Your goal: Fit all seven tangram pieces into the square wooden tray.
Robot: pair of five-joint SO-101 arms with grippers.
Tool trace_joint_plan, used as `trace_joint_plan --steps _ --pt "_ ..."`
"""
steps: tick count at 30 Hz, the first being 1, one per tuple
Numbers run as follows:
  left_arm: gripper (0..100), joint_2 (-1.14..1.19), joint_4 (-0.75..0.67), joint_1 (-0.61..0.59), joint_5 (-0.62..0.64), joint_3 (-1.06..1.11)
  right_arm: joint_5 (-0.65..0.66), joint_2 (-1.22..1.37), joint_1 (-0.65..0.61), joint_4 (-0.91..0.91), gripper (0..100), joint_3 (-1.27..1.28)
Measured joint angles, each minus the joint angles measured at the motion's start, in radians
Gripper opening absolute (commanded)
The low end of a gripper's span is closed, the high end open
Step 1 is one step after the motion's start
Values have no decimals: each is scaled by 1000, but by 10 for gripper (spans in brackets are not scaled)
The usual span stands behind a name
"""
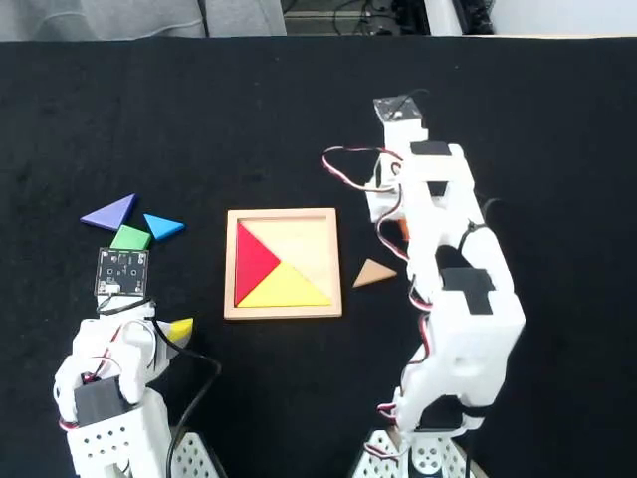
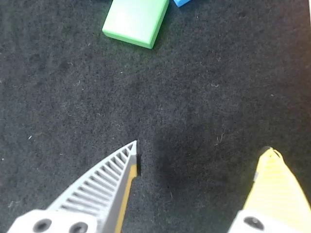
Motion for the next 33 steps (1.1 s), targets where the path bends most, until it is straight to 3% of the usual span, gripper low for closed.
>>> trace_joint_plan --steps 13,19,28,33 --pt "374 0 0 0 0 0 0 8 3 11 161 -6" --pt "374 0 0 0 0 0 0 9 55 21 237 -26" --pt "374 0 0 0 0 0 0 9 86 23 239 -28" --pt "374 0 0 0 0 0 -2 9 66 14 147 -28"
